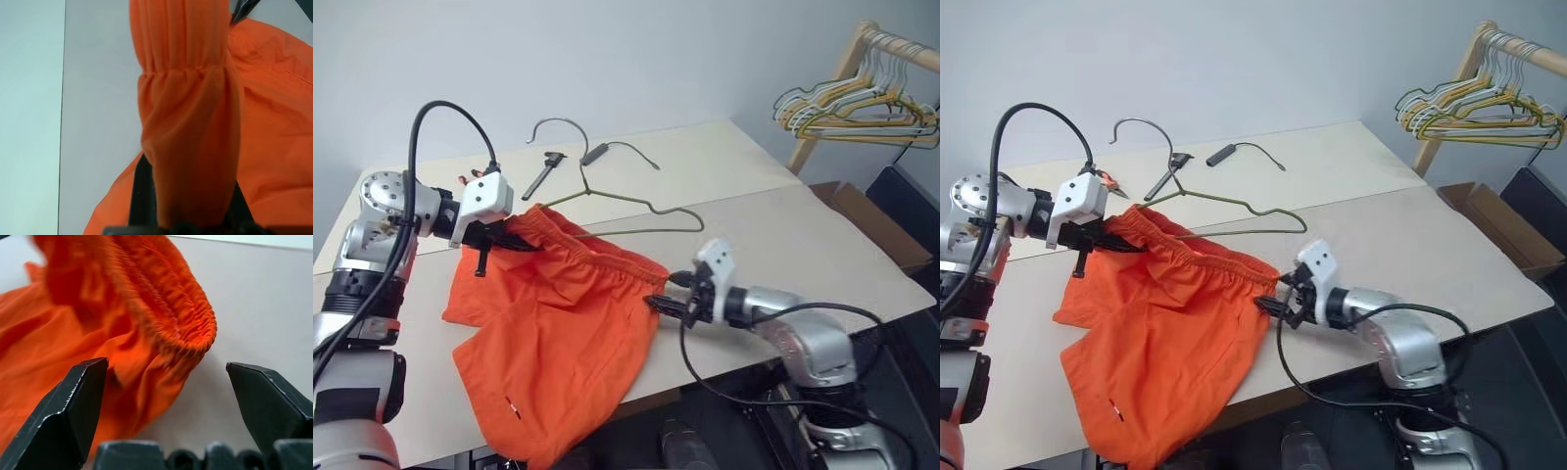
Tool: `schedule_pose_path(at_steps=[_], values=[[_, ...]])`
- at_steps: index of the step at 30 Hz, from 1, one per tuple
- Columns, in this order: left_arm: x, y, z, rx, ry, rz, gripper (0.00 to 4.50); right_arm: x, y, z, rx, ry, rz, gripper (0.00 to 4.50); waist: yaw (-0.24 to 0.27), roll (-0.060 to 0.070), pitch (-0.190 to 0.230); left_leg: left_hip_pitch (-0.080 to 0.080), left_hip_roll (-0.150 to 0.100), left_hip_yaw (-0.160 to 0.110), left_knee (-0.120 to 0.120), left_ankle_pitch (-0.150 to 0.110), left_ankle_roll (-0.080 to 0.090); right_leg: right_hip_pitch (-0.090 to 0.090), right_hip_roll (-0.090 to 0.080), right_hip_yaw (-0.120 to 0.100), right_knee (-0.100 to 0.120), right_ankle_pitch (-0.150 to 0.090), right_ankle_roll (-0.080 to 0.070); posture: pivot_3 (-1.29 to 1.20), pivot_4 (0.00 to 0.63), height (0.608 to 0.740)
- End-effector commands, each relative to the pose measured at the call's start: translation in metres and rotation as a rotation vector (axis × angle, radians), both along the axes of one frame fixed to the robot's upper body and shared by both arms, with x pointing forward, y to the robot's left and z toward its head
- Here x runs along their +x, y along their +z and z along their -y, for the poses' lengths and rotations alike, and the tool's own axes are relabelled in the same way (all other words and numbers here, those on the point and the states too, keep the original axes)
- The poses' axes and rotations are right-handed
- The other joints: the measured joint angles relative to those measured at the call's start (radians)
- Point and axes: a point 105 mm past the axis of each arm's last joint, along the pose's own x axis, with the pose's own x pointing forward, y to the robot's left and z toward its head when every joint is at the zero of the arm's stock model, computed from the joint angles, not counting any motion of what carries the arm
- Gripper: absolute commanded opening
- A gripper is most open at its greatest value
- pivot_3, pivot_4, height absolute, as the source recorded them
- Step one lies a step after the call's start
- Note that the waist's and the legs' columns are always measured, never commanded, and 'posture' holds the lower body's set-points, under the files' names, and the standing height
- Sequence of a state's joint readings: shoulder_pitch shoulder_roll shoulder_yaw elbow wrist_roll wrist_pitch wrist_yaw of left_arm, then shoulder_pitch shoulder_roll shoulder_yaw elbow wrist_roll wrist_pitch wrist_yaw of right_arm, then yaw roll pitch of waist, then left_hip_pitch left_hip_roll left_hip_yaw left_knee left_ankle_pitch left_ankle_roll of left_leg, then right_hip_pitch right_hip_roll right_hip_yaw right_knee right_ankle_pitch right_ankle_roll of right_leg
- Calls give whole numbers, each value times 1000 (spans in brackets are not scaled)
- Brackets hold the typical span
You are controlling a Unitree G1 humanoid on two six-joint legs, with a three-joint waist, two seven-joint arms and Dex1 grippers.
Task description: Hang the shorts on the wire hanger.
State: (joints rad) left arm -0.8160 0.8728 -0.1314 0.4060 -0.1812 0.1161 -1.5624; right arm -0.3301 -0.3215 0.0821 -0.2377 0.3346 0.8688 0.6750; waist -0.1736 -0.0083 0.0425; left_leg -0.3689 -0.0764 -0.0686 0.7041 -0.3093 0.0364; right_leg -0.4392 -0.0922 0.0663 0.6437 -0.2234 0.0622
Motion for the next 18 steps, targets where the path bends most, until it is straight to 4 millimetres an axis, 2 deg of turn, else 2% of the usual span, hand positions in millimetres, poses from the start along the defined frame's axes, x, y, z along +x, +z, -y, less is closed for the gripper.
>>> schedule_pose_path(at_steps=[1, 8, 11, 18], values=[[-1, 18, -2, -12, 4, 54, 0, 8, 17, -5, 70, -5, 61, 3668, 3, 0, 0, 0, 0, 0, 0, 0, 0, 0, 0, 0, 0, 0, 0, -129, 78, 740], [-2, 18, -8, -13, 28, 55, 0, 3, 28, 2, 125, 17, 66, 1112, 5, 0, 0, 0, 0, 0, 0, -1, 2, 0, 0, 0, 0, 0, 0, -117, 81, 740], [-5, 17, -12, -17, 38, 43, 0, 5, 31, 13, 128, -1, 67, 94, 6, 0, 0, 0, 0, 0, 0, -3, 5, 0, 0, 0, 0, 0, 0, -117, 81, 740], [-24, 3, -34, 61, 15, -5, 0, 15, 45, 49, 87, -31, 61, 38, 0, 1, 1, 0, 0, 0, 0, -3, 5, 0, 0, 0, 0, 0, 0, -127, 74, 740]])
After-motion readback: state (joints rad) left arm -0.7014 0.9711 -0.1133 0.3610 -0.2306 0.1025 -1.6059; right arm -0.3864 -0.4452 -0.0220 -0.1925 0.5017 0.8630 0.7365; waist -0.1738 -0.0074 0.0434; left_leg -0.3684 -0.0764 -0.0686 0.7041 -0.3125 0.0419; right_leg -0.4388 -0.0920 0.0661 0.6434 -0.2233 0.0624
